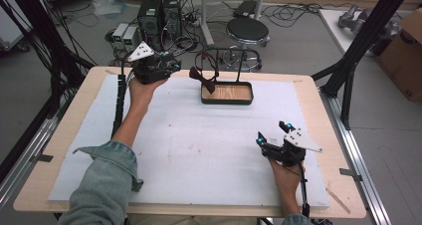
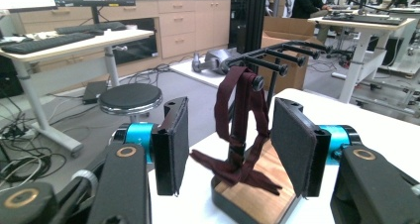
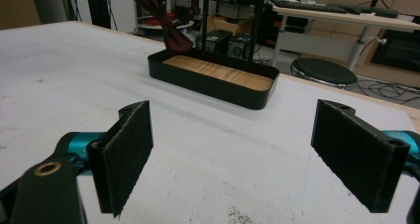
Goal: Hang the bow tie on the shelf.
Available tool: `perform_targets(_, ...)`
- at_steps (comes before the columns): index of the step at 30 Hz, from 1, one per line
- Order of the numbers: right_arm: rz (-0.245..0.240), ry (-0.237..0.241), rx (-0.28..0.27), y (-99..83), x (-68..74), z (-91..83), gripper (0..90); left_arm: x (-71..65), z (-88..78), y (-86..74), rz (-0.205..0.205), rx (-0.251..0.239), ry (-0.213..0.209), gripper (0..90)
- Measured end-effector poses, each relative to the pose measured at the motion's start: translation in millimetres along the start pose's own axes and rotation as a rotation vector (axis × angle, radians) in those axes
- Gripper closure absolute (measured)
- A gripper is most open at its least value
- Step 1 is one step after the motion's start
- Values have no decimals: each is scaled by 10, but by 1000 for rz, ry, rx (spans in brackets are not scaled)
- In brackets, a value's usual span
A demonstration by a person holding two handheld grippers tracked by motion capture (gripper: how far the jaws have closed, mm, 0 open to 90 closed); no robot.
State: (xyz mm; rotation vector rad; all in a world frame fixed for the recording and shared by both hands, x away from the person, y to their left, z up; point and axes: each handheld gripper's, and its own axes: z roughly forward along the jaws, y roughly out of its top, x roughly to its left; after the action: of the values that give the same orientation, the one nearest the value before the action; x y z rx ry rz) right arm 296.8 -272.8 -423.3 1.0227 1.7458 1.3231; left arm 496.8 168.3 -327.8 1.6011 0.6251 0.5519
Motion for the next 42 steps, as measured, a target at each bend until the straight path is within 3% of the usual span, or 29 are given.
perform_targets(5,-2,-2,-1,0,0,2,154,13,-223,2,38,15,26,472)
perform_targets(10,0,-4,0,0,4,5,155,23,-450,-21,43,17,27,439)
perform_targets(16,4,-7,2,0,8,3,155,25,-720,-73,81,24,55,424)
perform_targets(27,-1,-17,9,-2,6,2,155,71,-1185,-235,61,18,102,375)
perform_targets(42,-7,-12,7,-2,17,10,155,-55,-1676,-599,50,48,158,305)
